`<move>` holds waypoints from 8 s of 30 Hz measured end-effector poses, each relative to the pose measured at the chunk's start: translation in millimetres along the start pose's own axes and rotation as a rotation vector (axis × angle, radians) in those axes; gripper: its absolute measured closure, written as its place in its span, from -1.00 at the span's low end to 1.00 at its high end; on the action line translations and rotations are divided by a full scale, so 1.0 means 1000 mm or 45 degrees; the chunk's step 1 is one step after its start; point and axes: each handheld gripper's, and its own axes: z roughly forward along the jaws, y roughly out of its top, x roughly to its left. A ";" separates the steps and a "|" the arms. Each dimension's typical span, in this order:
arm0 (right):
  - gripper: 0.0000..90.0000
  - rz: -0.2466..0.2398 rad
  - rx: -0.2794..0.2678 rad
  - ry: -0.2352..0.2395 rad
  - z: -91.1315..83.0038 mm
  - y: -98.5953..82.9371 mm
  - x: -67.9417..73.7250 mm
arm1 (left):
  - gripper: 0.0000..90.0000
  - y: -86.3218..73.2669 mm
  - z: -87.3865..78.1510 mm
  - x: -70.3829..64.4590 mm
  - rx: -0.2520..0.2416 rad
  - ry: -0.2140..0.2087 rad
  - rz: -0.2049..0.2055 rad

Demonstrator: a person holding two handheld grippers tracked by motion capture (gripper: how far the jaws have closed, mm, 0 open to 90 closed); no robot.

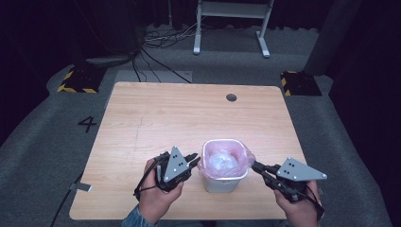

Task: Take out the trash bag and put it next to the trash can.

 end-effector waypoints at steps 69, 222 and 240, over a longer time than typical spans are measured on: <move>1.00 -0.015 0.026 0.002 0.027 -0.008 -0.022 | 0.98 -0.014 0.024 0.018 0.071 -0.129 -0.104; 0.95 0.080 -0.350 0.221 0.022 0.112 -0.029 | -0.43 -0.070 -0.039 0.046 0.071 0.115 -0.227; 0.95 0.042 -0.361 0.126 -0.007 0.132 -0.054 | -0.45 -0.084 -0.052 0.053 0.177 0.100 -0.241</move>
